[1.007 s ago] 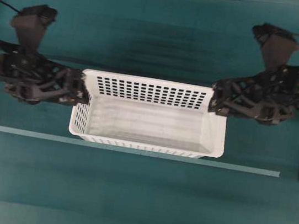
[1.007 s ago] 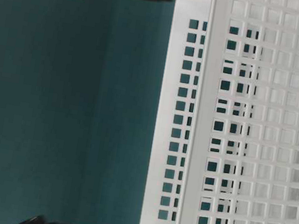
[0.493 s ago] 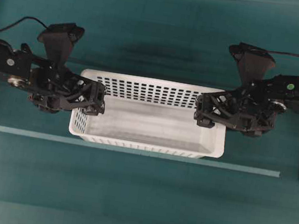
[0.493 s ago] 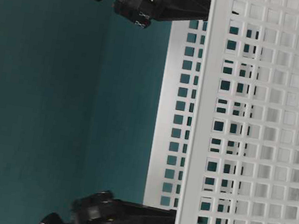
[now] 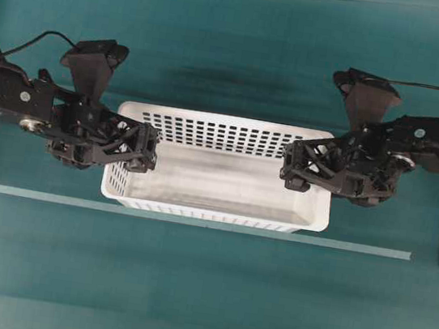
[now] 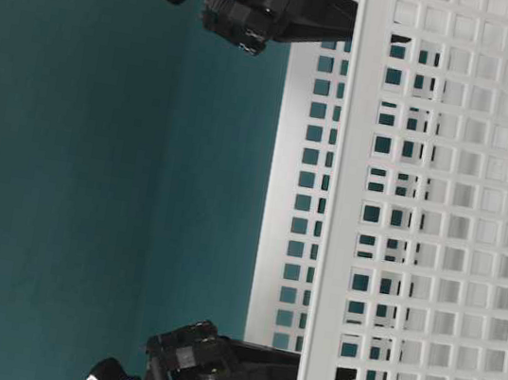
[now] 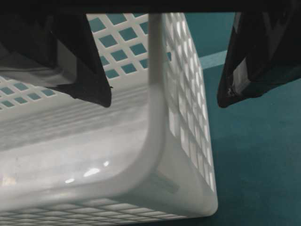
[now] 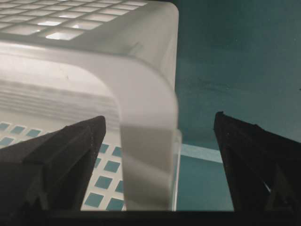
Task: Lift the white basket with both hands.
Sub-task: 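Lower both grippers onto the basket's end rims and close them, then lift the basket with both grippers and carry it away from the front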
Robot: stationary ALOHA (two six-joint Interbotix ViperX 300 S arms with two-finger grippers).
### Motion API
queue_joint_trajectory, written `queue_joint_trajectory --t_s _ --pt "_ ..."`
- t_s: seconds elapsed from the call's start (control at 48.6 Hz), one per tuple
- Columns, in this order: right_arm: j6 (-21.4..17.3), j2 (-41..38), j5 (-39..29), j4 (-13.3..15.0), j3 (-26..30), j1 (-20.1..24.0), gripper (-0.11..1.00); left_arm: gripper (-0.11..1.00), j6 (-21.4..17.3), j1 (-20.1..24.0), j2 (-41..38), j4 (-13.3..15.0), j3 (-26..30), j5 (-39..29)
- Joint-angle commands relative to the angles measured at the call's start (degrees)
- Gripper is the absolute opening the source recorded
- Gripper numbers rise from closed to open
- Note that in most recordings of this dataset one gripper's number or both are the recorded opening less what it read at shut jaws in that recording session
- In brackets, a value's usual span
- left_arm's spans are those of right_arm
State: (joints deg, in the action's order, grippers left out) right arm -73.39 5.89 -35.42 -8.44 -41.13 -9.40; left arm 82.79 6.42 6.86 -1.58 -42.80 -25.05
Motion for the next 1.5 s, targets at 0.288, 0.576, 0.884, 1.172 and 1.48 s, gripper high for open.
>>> queue_joint_trajectory --t_s 0.288,0.576,0.884,1.172,1.48 --pt "-0.8 -2.0 -1.1 -2.0 0.5 -0.4 0.74 0.73 0.1 -0.8 -1.2 -0.2 0.6 0.4" --pt "-1.1 -2.9 -1.6 -1.9 1.3 -0.6 0.20 0.09 0.0 -0.8 -1.2 -0.2 0.9 1.3" --pt "-1.3 -2.9 -1.6 -1.9 1.3 -0.8 0.19 0.09 -0.1 -0.8 -1.4 -0.2 1.0 1.5" --pt "-1.2 -3.0 -1.6 -1.9 2.0 -0.9 0.19 0.09 -1.0 -0.7 -1.1 -0.2 1.2 1.5" --pt "-0.8 -1.3 -13.2 -2.0 9.8 -0.5 0.19 0.08 -1.7 -1.0 4.3 -0.2 4.6 -0.5"
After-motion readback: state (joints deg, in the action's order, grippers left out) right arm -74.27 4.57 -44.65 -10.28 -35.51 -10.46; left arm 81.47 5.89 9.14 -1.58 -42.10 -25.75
